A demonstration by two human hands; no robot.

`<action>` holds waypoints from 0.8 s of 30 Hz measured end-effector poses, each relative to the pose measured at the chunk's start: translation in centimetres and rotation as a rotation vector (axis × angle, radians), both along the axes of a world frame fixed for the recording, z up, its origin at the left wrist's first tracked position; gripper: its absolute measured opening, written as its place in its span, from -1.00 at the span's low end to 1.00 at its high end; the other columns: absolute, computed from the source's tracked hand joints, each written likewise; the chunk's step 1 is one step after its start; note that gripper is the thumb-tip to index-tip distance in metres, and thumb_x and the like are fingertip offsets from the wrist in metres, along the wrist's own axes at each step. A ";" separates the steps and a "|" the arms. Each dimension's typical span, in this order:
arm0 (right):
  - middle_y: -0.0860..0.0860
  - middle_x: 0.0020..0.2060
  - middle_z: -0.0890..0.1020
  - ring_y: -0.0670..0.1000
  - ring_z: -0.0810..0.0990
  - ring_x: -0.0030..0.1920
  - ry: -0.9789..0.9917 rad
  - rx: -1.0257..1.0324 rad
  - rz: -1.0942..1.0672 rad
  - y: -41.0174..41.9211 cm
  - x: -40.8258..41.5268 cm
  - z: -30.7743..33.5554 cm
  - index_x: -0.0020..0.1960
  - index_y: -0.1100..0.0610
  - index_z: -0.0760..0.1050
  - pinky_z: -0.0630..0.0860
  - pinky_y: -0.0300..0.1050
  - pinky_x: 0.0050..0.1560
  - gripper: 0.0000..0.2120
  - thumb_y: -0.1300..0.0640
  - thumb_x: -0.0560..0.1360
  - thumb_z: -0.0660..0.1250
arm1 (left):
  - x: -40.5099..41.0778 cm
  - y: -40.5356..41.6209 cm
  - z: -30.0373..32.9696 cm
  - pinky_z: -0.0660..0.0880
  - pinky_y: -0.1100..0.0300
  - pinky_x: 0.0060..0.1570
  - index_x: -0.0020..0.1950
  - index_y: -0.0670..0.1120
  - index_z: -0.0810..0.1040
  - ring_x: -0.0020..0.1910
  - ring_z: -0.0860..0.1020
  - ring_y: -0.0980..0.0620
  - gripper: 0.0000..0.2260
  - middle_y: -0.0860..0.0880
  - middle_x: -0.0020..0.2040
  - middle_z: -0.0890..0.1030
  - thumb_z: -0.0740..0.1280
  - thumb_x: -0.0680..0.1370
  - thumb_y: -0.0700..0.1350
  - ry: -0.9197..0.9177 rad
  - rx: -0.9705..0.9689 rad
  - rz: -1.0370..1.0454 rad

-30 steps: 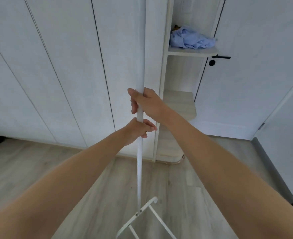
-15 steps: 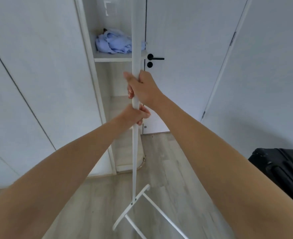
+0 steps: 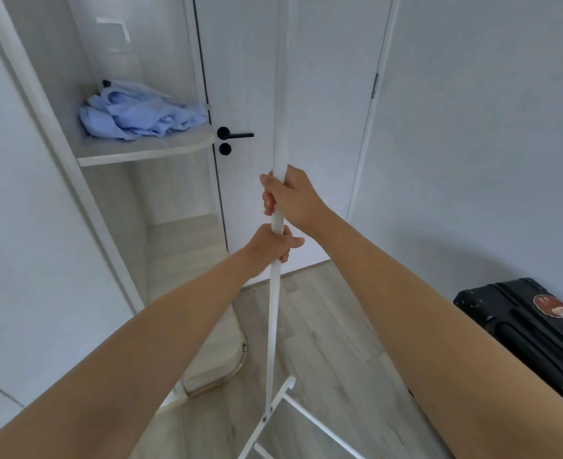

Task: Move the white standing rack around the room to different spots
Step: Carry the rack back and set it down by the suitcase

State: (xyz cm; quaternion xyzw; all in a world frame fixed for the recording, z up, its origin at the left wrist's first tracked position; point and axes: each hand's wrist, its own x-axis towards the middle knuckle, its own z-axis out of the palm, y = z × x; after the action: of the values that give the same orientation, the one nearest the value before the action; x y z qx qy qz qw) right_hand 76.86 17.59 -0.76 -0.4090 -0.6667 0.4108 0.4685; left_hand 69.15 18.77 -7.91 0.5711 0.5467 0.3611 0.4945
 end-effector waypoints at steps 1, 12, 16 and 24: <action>0.05 -0.46 0.39 0.00 0.38 -0.43 -0.006 -0.012 -0.037 1.0 0.3 -0.2 -0.26 0.16 0.30 0.47 -0.08 -0.23 -0.78 0.19 0.56 0.16 | 0.3 1.2 -0.3 0.35 0.24 -0.37 -0.38 -0.11 0.28 -0.50 0.29 0.04 -0.71 -0.03 -0.49 0.29 0.33 0.45 -0.29 -0.002 -0.009 -0.027; 0.04 -0.43 0.43 -0.01 0.46 -0.42 -0.064 -0.065 -0.336 10.8 5.2 -1.5 -0.30 0.12 0.29 0.45 -0.29 -0.33 -0.75 0.19 0.55 0.17 | 5.8 12.8 -1.5 0.38 0.09 -0.12 -0.36 -0.12 0.33 -0.42 0.35 0.00 -0.78 -0.06 -0.45 0.34 0.31 0.44 -0.24 0.092 -0.028 -0.259; 0.05 -0.42 0.47 0.00 0.50 -0.39 -0.114 -0.053 -0.358 13.9 8.0 -1.5 -0.29 0.12 0.29 0.50 -0.25 -0.26 -0.76 0.20 0.55 0.17 | 8.8 16.3 -1.7 0.41 0.09 -0.05 -0.41 -0.10 0.29 -0.40 0.38 0.00 -0.70 -0.06 -0.45 0.35 0.31 0.47 -0.24 0.091 -0.011 -0.303; 0.02 -0.41 0.50 -0.03 0.53 -0.38 -0.157 -0.073 -0.438 17.9 11.3 -1.2 -0.27 0.11 0.29 0.51 -0.22 -0.19 -0.78 0.18 0.56 0.16 | 11.7 20.3 -1.7 0.43 0.18 -0.14 -0.41 -0.09 0.28 -0.39 0.41 0.01 -0.70 -0.06 -0.43 0.38 0.32 0.47 -0.23 0.078 0.030 -0.371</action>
State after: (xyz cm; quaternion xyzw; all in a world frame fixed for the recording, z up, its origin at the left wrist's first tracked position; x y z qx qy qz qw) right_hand 88.16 35.45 -1.92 -0.5912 -0.5814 0.2900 0.4780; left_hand 80.88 39.10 -9.57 0.6830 0.4456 0.2494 0.5223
